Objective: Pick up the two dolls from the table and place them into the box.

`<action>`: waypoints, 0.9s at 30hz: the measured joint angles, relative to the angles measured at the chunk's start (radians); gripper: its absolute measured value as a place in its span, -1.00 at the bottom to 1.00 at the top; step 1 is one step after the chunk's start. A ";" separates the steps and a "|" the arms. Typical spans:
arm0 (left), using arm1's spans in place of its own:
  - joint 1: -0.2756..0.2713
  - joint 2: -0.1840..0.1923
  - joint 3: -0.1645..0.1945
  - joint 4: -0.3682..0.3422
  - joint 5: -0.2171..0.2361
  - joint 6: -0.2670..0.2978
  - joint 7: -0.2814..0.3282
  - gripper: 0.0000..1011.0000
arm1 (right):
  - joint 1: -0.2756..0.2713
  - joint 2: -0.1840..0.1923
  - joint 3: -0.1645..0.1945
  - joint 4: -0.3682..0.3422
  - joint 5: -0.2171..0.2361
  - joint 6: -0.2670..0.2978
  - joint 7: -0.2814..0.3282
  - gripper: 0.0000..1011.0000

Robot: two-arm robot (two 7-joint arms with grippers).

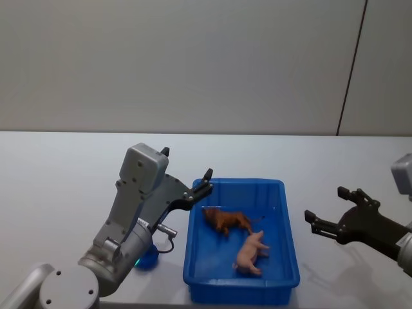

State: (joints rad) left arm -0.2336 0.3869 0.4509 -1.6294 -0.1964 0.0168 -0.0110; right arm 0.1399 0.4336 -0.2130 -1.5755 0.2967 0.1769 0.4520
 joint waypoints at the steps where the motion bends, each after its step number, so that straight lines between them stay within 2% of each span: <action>1: 0.001 0.002 -0.001 -0.001 0.001 0.002 0.000 0.98 | -0.002 0.002 0.001 -0.001 0.001 0.000 -0.001 0.98; 8: 0.023 0.035 -0.019 -0.025 0.001 0.028 0.014 0.98 | -0.014 0.012 0.006 -0.011 0.005 -0.003 -0.006 0.98; 17: 0.069 0.103 -0.054 -0.057 -0.023 0.088 0.042 0.98 | -0.024 0.021 0.010 -0.017 0.008 -0.004 -0.010 0.98; 27: 0.078 0.129 -0.077 -0.019 -0.045 0.113 0.018 0.98 | -0.027 0.024 0.012 -0.020 0.008 -0.005 -0.012 0.98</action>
State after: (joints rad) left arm -0.1552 0.5158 0.3742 -1.6487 -0.2414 0.1301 0.0069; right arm 0.1124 0.4579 -0.2010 -1.5958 0.3051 0.1714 0.4401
